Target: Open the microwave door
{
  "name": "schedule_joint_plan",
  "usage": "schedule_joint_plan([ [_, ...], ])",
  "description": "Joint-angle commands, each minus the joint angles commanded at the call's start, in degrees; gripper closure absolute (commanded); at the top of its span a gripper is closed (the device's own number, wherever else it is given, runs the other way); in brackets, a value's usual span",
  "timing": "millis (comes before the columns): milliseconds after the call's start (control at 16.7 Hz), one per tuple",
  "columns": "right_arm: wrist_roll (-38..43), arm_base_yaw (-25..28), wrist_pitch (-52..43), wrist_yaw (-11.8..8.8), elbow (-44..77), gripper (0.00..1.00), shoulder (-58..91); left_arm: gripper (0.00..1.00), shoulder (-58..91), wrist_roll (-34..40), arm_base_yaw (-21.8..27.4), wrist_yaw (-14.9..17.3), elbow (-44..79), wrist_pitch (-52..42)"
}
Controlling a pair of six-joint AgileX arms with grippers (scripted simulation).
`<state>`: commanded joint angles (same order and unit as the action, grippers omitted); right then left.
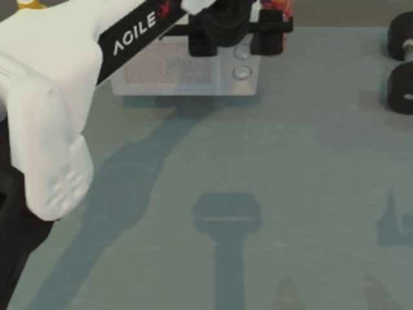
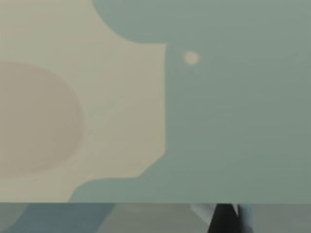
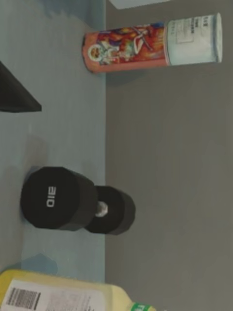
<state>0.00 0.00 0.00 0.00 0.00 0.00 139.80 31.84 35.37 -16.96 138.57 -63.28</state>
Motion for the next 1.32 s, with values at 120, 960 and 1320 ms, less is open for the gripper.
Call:
schedule_joint_plan([
  [120,0.0,0.0,0.0,0.0,0.0,0.00,0.0,1.00,0.0,0.0,0.0,0.0,0.0,0.0],
  [960,0.0,0.0,0.0,0.0,0.0,0.00,0.0,1.00,-8.2,1.8,1.8,-0.9,-14.3,5.6],
  [1320,0.0,0.0,0.0,0.0,0.0,0.00,0.0,1.00,-8.2,1.8,1.8,-0.9,-14.3,5.6],
])
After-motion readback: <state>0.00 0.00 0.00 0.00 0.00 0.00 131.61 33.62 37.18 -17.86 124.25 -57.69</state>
